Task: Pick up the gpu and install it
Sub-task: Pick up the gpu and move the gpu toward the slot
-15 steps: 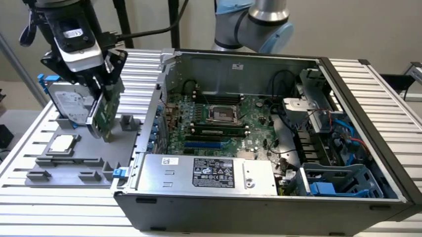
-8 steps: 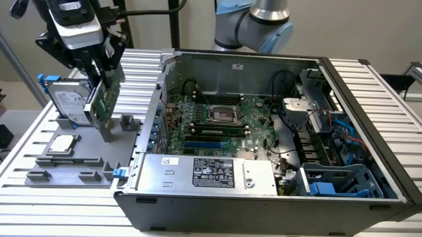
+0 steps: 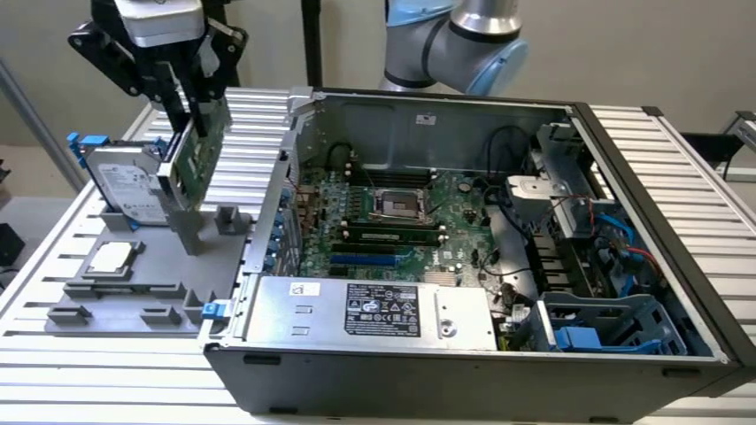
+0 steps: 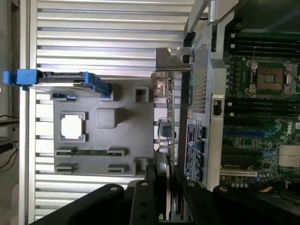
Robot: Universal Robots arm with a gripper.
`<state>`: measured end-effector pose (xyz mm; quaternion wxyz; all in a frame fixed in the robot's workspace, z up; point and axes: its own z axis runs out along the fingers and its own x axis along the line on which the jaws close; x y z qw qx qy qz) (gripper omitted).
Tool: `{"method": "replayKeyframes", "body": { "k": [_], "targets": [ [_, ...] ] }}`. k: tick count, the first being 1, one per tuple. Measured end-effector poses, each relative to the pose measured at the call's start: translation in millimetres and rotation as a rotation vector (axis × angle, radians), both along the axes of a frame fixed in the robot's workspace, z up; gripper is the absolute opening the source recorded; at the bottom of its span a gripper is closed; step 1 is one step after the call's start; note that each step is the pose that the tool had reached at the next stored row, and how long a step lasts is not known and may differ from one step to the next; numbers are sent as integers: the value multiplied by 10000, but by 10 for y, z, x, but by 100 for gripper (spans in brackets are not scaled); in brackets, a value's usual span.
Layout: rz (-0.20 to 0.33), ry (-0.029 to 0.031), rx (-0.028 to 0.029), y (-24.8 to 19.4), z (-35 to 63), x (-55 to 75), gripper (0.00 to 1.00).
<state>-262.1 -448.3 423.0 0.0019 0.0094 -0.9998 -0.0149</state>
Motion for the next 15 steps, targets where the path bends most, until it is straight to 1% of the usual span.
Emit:
{"method": "replayKeyframes", "body": {
  "k": [2, 5, 7, 10, 12, 15],
  "targets": [
    [1, 97, -28, 0, 43, 90, 27],
    [0, 258, -66, 0, 100, 225, 27],
    [1, 387, -87, 0, 123, 319, 27],
    [2, 581, -103, 0, 136, 455, 27],
    [1, 699, -108, 0, 139, 546, 27],
    [2, 839, -114, 0, 141, 683, 27]
  ]
}}
